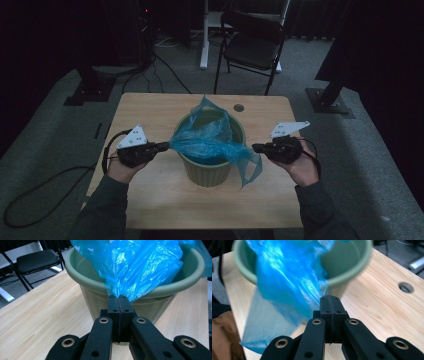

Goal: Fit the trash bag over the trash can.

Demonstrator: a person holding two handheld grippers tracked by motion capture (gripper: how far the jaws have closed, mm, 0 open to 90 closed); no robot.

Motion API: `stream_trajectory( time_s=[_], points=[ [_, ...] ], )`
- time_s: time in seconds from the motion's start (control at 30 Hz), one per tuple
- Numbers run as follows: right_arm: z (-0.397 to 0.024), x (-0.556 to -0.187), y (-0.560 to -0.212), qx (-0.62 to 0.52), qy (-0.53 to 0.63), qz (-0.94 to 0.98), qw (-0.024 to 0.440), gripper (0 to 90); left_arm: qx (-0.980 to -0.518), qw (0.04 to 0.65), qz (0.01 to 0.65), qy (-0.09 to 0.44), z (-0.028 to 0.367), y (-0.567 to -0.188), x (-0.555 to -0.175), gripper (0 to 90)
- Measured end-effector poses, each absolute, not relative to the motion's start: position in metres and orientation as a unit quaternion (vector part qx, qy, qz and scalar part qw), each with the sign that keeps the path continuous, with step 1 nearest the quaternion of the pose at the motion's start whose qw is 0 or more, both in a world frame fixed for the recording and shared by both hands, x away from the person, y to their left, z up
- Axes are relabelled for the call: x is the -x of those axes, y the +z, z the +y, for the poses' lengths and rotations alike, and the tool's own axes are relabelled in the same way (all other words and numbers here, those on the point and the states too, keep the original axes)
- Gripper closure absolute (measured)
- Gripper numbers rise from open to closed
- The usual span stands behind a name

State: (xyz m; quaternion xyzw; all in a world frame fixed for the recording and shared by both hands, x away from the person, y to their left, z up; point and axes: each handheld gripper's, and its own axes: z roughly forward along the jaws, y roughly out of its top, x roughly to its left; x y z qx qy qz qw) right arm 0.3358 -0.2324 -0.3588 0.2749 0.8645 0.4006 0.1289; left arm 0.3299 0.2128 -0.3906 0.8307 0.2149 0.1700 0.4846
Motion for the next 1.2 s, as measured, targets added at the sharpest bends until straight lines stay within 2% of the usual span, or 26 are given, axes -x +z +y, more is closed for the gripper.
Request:
stream_trajectory(
  time_s=[0.27, 0.43, 0.93, 1.2],
  points=[
    [-0.258, -0.344, -0.371, -0.331, 0.387, 0.849, 0.144, 90.0, -0.830, 0.482, 0.229, 0.160, 0.221, -0.401, -0.329, 90.0],
    [-0.268, -0.350, -0.378, -0.352, 0.391, 0.840, 0.137, 90.0, -0.828, 0.483, 0.238, 0.156, 0.226, -0.405, -0.332, 90.0],
    [-0.283, -0.354, -0.382, -0.386, 0.389, 0.825, 0.140, 90.0, -0.826, 0.481, 0.251, 0.154, 0.231, -0.408, -0.335, 90.0],
    [-0.277, -0.352, -0.381, -0.377, 0.386, 0.831, 0.136, 89.5, -0.830, 0.476, 0.248, 0.152, 0.227, -0.409, -0.336, 90.0]
  ],
)
